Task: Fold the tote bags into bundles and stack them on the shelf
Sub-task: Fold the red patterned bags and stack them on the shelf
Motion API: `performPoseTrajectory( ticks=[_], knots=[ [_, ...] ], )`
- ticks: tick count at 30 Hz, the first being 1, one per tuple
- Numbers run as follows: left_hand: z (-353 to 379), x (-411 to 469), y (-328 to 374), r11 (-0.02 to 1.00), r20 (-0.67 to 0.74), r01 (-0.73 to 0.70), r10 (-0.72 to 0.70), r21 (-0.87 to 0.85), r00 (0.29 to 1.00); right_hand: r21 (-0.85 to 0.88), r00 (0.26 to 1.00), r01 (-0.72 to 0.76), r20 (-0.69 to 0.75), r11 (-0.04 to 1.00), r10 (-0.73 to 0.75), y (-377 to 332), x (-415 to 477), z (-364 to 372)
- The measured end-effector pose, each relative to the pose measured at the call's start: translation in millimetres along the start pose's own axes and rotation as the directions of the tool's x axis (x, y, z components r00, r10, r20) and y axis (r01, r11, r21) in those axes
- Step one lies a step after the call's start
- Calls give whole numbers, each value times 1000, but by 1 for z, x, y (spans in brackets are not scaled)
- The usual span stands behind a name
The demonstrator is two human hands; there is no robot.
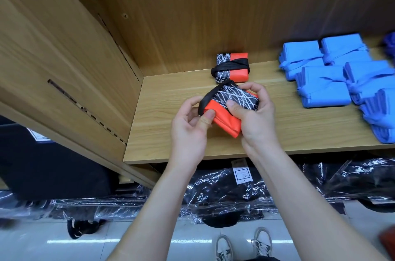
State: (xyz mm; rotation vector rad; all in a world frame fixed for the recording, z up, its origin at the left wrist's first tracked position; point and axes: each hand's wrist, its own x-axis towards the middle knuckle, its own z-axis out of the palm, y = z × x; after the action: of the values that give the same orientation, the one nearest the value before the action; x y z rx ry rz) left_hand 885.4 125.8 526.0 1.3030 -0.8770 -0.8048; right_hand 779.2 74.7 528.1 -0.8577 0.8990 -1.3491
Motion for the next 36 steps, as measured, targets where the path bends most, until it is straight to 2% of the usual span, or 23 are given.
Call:
performPoseTrajectory(
  ticks=[6,8,11,13,15,17,19,22,24,27,29,32,33,34,35,36],
  knots=[
    [8,-5,-7,984,-20,-80,84,156,996,-174,970,145,-169,974,-174,7,3,10],
    [14,-10,-10,970,-18,-67,73,235,997,-282,955,173,-188,944,-231,11,5,9],
    [18,-13,-10,938,16,-24,20,346,1000,-518,933,254,-92,817,-349,17,6,3],
    [17,-9,-8,960,50,52,-68,275,996,-614,918,301,-19,730,-395,18,6,0],
    [16,-8,-6,971,75,125,-143,202,987,-644,905,332,11,690,-426,16,6,-1],
    [15,-8,-4,980,82,157,-167,120,982,-594,907,325,-25,736,-421,12,7,0],
    [14,-9,-6,985,72,171,-170,-4,983,-497,924,261,-120,828,-364,10,10,4],
    [17,-12,-12,919,16,256,-264,-299,965,-240,941,92,-296,966,-163,10,14,13],
    [21,-16,-16,822,8,333,-371,-462,929,-52,925,-25,-380,998,3,11,13,14],
    [23,-20,-23,782,-6,380,-440,-494,898,122,892,-125,-421,985,165,14,13,11],
    [22,-23,-20,843,-10,353,-391,-405,920,184,886,-130,-420,974,198,12,14,10],
    [21,-25,-13,950,57,244,-237,-196,970,261,876,-150,-411,954,250,9,15,7],
    [18,-27,-9,989,70,139,-135,-46,988,302,874,-185,-385,935,297,8,16,6],
    [15,-27,-7,986,92,-37,22,164,996,341,869,-236,-345,910,355,5,15,4],
    [10,-27,-4,884,161,-260,212,388,964,364,862,-296,-296,883,411,2,14,3],
    [5,-27,-2,664,288,-476,380,577,879,369,856,-347,-250,862,452,-1,13,2]
  ],
)
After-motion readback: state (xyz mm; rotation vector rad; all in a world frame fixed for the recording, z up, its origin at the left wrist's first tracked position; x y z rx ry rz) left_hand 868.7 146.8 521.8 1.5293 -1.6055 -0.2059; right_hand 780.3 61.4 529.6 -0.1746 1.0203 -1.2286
